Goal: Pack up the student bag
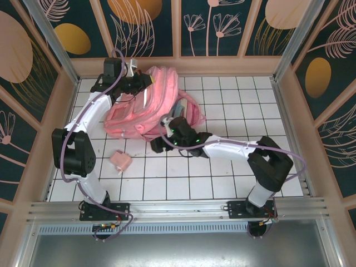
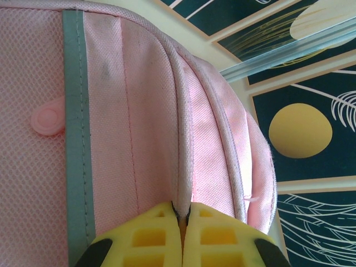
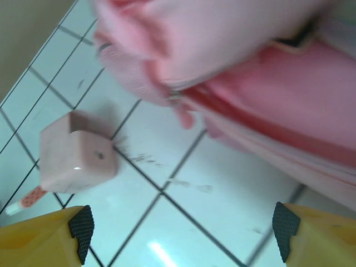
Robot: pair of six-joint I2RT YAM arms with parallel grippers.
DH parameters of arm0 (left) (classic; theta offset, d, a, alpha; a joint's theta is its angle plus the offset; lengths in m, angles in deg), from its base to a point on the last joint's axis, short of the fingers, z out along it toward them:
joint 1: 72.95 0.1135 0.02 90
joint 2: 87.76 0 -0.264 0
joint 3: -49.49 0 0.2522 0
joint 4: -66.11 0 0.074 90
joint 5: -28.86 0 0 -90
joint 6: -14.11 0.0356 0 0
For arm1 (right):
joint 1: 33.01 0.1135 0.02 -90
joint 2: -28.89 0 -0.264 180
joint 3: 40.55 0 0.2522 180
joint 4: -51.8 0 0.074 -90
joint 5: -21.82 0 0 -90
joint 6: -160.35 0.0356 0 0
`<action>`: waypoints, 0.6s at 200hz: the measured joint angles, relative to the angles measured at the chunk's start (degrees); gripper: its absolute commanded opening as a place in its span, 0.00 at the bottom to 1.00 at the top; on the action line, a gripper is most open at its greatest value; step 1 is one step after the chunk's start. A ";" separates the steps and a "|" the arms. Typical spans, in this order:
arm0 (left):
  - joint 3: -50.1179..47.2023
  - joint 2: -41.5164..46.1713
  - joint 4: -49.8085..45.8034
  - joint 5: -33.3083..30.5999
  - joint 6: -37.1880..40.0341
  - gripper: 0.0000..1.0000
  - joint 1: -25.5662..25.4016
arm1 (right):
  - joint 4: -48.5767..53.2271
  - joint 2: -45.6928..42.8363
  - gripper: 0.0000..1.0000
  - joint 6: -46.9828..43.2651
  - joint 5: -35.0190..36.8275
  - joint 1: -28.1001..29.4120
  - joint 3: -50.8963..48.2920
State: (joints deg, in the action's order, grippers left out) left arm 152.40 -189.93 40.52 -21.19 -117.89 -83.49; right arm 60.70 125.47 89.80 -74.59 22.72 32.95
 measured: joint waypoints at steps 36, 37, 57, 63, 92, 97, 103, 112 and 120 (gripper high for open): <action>0.02 0.00 0.00 -0.04 0.00 0.00 0.09 | 0.00 10.36 0.93 -3.54 2.58 6.47 10.95; 0.02 0.00 0.00 -0.02 -0.02 0.00 0.09 | 0.02 10.78 0.93 -3.58 2.60 6.67 11.41; 0.24 0.00 0.00 0.02 -0.04 0.00 0.15 | 0.57 15.96 0.94 -4.74 3.56 9.01 16.83; 0.33 0.00 -0.02 0.00 -0.04 0.00 0.17 | 0.79 17.33 0.94 -5.18 3.63 9.60 18.34; 0.44 0.00 -0.02 0.13 -0.24 0.00 0.33 | 3.19 24.63 0.99 -7.04 4.50 12.24 27.06; 0.44 0.00 -0.02 0.13 -0.26 0.00 0.33 | 3.87 25.88 0.99 -7.30 4.83 12.63 28.74; 0.42 0.00 0.00 0.15 -0.28 0.00 0.33 | 4.70 27.47 0.99 -7.58 5.09 13.14 30.77; 0.26 0.00 0.07 0.28 -0.28 0.00 0.33 | 5.75 29.46 0.99 -7.85 5.33 13.79 33.29; -0.02 0.00 0.09 0.42 -0.28 0.00 0.37 | 6.25 30.77 0.99 -8.17 5.53 14.23 34.69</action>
State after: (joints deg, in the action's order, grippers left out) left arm 152.37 -189.93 40.61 -20.78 -118.17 -83.12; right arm 66.95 156.24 81.62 -69.06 36.95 67.64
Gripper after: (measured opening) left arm 0.047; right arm 0.987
